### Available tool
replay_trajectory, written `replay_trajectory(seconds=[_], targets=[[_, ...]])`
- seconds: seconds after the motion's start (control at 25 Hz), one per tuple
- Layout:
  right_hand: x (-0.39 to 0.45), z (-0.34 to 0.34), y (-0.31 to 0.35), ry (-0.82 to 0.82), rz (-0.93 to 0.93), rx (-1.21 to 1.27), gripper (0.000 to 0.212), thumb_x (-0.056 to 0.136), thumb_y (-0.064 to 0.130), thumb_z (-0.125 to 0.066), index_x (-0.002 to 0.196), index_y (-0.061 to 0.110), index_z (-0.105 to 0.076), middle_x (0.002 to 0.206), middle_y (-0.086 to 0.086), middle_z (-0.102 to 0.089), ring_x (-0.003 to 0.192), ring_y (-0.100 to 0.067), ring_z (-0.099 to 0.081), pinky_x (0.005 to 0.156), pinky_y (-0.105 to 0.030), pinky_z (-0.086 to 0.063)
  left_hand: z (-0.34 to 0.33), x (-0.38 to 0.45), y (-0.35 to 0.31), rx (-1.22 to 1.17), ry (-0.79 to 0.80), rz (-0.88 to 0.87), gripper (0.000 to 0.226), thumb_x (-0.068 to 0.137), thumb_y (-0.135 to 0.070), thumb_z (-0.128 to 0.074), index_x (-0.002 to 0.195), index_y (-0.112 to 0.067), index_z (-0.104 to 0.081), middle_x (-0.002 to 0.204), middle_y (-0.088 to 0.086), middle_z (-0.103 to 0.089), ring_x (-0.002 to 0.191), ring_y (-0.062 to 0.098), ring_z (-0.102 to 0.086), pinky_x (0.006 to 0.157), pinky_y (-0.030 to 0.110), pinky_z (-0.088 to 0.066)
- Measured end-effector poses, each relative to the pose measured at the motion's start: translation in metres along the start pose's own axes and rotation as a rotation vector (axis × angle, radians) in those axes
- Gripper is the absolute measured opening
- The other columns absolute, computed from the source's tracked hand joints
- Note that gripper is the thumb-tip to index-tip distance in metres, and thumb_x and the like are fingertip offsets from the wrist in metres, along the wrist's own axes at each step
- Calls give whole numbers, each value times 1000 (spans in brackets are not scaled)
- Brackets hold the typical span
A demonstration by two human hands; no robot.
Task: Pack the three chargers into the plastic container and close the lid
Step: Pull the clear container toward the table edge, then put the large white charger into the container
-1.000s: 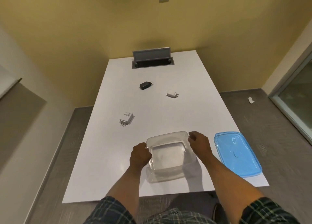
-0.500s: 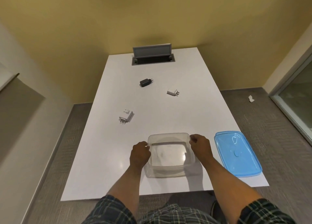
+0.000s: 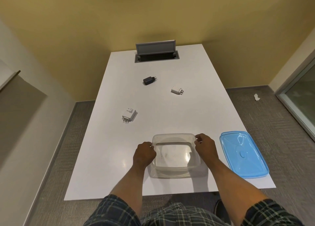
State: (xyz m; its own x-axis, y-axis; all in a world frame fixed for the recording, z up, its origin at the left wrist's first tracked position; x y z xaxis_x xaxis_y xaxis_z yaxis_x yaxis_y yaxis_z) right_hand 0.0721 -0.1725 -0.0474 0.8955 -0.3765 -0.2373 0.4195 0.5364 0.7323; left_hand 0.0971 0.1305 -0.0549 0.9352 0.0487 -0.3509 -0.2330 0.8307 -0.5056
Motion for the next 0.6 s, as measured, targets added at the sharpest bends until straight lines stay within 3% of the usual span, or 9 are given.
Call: replay_trajectory(seconds=[0.12,0.24,0.4,0.6], targets=[[-1,0,0,6,1,-30,24,93,21,-62,117,16,-64,110,-2,-68,96,-22,-64,84,-38,-54,4,1,-3,57,4,-36,26,96,-25,-47,94,-15,-71,107,8,-73,108,31,-67,85,33,-52],[-3,1,4,-28,21,-120,35,93,38,-63,124,23,-58,115,4,-62,100,-20,-63,84,-38,-53,11,4,-6,166,-52,-87,37,102,-33,-39,117,-14,-67,121,7,-70,117,30,-63,99,37,-48],[4,8,29,-181,116,-156,33,93,33,-65,123,19,-60,117,-2,-62,107,-24,-61,87,-40,-52,24,14,-3,290,-149,-170,47,105,-33,-36,145,-13,-49,147,8,-55,131,30,-56,106,40,-42],[20,-22,87,-130,287,-257,34,90,25,-68,123,20,-63,123,-1,-62,113,-25,-59,93,-41,-50,27,29,24,473,-104,-153,65,107,-39,-26,163,-7,-12,171,11,-12,159,23,-14,128,40,-13]])
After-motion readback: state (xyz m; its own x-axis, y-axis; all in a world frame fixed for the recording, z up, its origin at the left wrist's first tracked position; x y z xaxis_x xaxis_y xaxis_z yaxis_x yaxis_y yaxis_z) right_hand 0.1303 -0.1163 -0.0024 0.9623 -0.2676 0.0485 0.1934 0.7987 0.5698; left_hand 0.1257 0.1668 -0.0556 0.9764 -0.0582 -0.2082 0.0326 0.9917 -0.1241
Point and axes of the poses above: each hand's wrist, its own x-axis towards the middle knuckle, its own z-axis out of the back of the hand, y = z × x, the point moved 9 cm from there along x, towards the middle knuckle
